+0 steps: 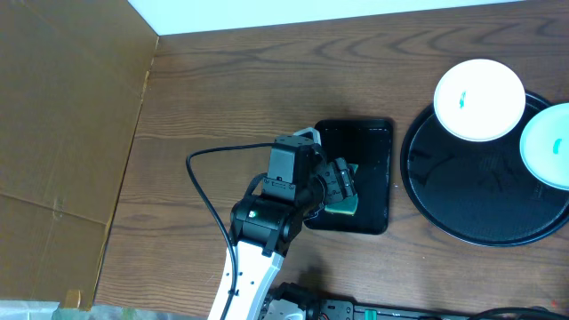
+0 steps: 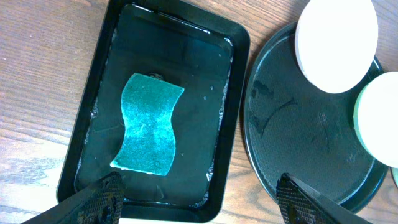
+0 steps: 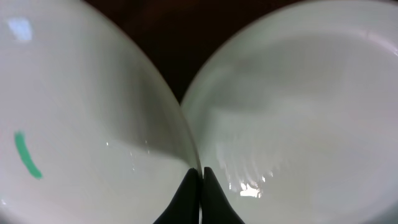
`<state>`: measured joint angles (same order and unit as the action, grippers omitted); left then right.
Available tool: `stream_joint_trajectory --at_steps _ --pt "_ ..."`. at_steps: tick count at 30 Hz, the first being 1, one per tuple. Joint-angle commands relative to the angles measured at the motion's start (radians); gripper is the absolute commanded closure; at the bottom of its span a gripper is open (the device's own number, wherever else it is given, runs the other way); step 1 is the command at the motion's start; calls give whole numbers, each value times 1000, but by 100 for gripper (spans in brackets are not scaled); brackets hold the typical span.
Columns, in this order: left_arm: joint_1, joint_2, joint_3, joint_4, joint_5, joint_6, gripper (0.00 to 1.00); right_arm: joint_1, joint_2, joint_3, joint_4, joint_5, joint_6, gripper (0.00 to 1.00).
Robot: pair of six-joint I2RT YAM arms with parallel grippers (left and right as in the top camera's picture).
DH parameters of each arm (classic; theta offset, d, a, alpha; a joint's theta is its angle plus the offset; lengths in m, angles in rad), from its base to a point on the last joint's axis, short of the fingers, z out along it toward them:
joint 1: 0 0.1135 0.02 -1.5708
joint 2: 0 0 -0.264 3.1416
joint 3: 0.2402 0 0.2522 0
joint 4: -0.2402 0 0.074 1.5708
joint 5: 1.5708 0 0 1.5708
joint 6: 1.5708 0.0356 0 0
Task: Clean dirty plates on tray and stack at the side
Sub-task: 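Grasp the next pale green plate on the round tray with the right gripper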
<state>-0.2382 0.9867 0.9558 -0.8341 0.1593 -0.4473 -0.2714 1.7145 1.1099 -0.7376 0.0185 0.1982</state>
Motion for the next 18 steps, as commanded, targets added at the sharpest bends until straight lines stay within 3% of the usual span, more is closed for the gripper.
stream_joint_trajectory --at_steps 1,10,18 --pt "3 1 26 -3 9 2 20 11 -23 -11 -42 6 13 99" --pt "3 1 26 -3 9 2 21 49 -175 -11 -244 -160 16 99" --pt "3 1 26 -3 9 2 20 241 -190 -64 -274 -181 61 99"
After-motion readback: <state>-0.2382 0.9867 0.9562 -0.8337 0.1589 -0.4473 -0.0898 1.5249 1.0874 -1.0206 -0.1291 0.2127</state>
